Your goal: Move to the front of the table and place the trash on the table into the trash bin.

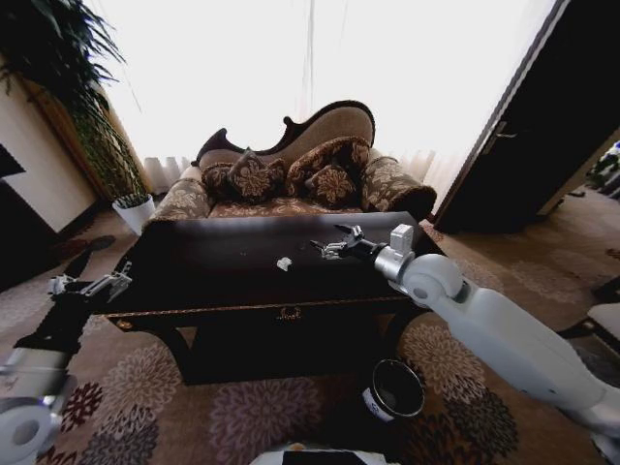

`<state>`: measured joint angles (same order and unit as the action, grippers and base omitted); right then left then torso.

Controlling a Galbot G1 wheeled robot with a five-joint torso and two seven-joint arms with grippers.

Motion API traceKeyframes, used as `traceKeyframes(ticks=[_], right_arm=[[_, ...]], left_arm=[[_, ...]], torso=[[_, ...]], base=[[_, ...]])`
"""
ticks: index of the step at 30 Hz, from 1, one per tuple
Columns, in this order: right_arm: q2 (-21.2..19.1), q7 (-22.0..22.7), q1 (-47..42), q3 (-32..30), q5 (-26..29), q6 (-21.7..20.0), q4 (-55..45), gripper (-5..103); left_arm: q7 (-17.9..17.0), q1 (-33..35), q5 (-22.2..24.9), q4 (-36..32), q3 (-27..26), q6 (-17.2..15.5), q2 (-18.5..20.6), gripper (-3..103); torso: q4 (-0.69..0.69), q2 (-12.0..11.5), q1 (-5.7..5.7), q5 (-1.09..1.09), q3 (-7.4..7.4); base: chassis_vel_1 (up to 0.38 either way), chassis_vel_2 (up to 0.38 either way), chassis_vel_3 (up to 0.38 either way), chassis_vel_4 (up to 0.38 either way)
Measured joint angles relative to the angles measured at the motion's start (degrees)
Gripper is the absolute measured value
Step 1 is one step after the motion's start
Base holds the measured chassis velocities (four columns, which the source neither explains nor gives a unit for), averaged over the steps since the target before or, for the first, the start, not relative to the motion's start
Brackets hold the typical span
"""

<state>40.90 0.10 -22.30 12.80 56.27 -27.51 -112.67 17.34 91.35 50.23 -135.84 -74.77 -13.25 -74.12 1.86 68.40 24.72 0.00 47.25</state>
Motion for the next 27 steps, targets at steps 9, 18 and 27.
traceKeyframes(ticks=[9, 18, 27], right_arm=[[5.4, -4.2, 11.8, 10.2, -2.7, -5.3, 7.0, 100], [7.0, -10.7, 12.6, 12.8, -6.7, -7.6, 8.4, 100], [9.5, -12.8, 12.1, 13.4, -9.2, -7.6, 11.2, 100]], left_arm=[[0.0, -0.3, -0.3, 0.6, -0.1, 0.1, -0.6, 100], [0.0, -0.4, -0.6, 1.0, 0.0, 0.2, -0.7, 100], [0.0, -0.1, -1.0, 1.2, 0.0, 0.5, -0.7, 100]], torso=[[-0.01, 0.0, 0.0, -0.02, 0.0], [0.0, 0.0, -0.01, -0.01, 0.0], [0.0, 0.0, -0.01, 0.0, 0.0]], base=[[0.0, 0.0, 0.0, 0.0], [0.0, 0.0, 0.0, 0.0], [0.0, 0.0, 0.0, 0.0]])
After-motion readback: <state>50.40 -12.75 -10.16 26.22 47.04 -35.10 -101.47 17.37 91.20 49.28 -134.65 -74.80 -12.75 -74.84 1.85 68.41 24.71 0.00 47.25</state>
